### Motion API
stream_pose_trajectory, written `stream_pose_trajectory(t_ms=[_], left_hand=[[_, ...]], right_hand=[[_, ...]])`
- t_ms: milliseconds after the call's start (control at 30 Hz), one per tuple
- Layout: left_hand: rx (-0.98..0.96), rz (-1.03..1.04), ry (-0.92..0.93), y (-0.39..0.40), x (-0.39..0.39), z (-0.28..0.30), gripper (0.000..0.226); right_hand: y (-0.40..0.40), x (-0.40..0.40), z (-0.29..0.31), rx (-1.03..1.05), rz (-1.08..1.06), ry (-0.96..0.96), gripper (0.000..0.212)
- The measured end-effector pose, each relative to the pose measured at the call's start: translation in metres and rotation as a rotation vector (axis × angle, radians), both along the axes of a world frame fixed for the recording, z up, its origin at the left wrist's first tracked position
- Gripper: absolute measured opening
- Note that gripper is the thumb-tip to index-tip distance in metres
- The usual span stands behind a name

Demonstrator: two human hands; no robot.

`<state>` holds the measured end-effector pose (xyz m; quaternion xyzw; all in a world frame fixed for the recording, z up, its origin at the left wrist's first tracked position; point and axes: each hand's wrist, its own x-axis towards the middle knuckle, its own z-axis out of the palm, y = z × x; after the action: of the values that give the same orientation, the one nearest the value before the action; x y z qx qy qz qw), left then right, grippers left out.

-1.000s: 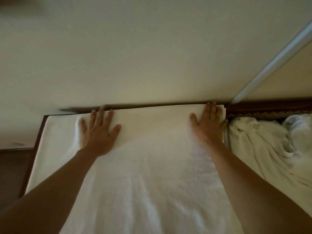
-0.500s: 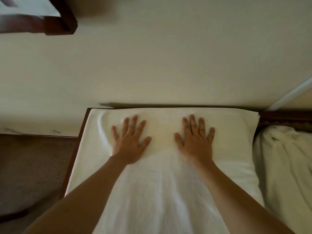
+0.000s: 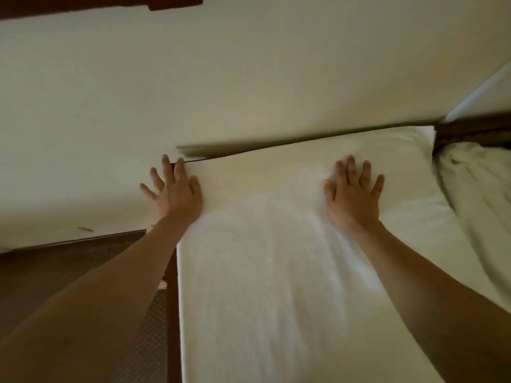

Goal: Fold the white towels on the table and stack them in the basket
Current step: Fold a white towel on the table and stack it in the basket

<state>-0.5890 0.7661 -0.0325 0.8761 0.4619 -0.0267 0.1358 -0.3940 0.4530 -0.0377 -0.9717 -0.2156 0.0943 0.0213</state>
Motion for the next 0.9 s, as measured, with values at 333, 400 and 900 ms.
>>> stream_pose_trajectory(t_ms=[333, 400, 900], left_hand=[[-0.047, -0.554, 0.1, -0.023, -0.08, -0.005, 0.064], [-0.044, -0.565, 0.128, -0.013, -0.085, 0.0, 0.063], [-0.066, -0.611, 0.186, -0.004, -0.086, 0.004, 0.063]], right_hand=[[0.103, -0.243, -0.002, 0.092, -0.022, 0.077, 0.073], [0.115, -0.281, -0.004, 0.108, 0.067, 0.091, 0.074], [0.118, -0.336, 0.002, 0.107, -0.031, 0.077, 0.078]])
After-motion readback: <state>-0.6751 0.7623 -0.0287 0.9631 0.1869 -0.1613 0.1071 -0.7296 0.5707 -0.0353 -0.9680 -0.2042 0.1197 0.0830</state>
